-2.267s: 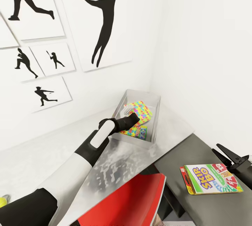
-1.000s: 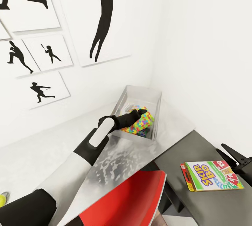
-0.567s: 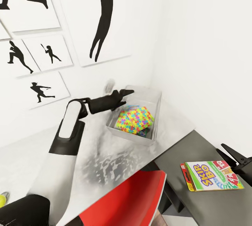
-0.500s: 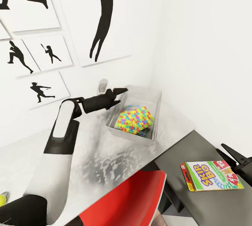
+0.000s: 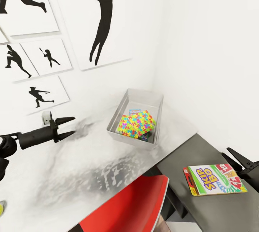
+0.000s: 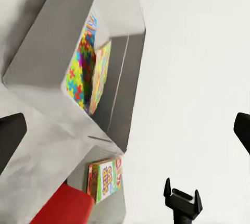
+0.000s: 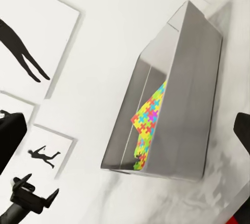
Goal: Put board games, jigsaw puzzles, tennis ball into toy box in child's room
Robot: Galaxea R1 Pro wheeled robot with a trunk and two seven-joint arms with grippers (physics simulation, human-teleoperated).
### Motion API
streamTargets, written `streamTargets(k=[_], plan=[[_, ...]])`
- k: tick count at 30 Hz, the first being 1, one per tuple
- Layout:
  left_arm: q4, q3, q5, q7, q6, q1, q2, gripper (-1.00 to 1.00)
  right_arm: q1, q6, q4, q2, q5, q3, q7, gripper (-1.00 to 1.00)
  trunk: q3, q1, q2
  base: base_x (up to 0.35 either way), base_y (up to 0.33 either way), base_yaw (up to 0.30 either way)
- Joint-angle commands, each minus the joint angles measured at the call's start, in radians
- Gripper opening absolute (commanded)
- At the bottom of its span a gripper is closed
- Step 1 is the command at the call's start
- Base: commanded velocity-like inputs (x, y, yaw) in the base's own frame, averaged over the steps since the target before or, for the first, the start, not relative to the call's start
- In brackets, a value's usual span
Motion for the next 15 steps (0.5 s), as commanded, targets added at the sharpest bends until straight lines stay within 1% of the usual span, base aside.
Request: streamTargets(k=[1, 4, 5, 6, 7, 8, 9, 11, 13, 15], plan=[[0.000, 0.013, 0.017, -0.013, 0.003, 0.046, 0.007, 1.00, -0.001, 0.005, -0.001, 0.001, 0.000, 0.000, 0.002, 1.00, 0.000, 0.001, -0.001, 0.000, 0.000, -0.102], [0.000, 0.052, 0.015, -0.079, 0.003, 0.161, 0.019, 1.00, -0.001, 0.005, -0.002, 0.003, -0.001, 0.001, 0.002, 1.00, 0.005, 0.001, -0.001, -0.002, 0.000, -0.102], [0.000, 0.063, 0.013, -0.094, 0.003, 0.195, 0.021, 1.00, -0.001, 0.005, -0.003, 0.004, -0.001, 0.002, 0.002, 1.00, 0.006, 0.001, -0.001, -0.034, 0.000, -0.103], [0.000, 0.078, 0.011, -0.107, 0.003, 0.239, 0.023, 1.00, -0.001, 0.004, -0.004, 0.005, -0.001, 0.003, 0.002, 1.00, 0.008, 0.001, -0.001, -0.095, 0.000, -0.103], [0.000, 0.089, 0.011, -0.113, 0.003, 0.260, 0.024, 1.00, -0.001, 0.004, -0.006, 0.005, 0.000, 0.004, 0.002, 1.00, 0.009, 0.001, -0.001, -0.139, 0.000, -0.103], [0.000, 0.106, 0.010, -0.117, 0.003, 0.274, 0.026, 1.00, -0.001, 0.004, -0.006, 0.006, 0.000, 0.006, 0.002, 1.00, 0.011, 0.001, -0.001, -0.178, 0.000, -0.095], [0.000, 0.138, 0.010, -0.120, 0.003, 0.288, 0.027, 1.00, -0.001, 0.003, -0.007, 0.007, 0.000, 0.008, 0.002, 1.00, 0.012, 0.001, -0.001, -0.165, 0.000, -0.053], [0.000, 0.172, 0.010, -0.122, 0.003, 0.303, 0.027, 1.00, -0.001, 0.003, -0.008, 0.007, 0.000, 0.010, 0.002, 1.00, 0.015, 0.001, -0.001, -0.090, -0.010, -0.028], [0.000, 0.189, 0.010, -0.123, 0.003, 0.319, 0.027, 1.00, -0.001, 0.002, -0.008, 0.008, 0.000, 0.011, 0.002, 1.00, 0.019, 0.001, -0.001, -0.059, -0.114, -0.011], [0.000, 0.198, 0.010, -0.124, 0.003, 0.328, 0.028, 1.00, -0.001, 0.002, -0.008, 0.008, 0.000, 0.009, 0.002, 1.00, 0.022, 0.001, -0.001, -0.108, -0.221, -0.004]])
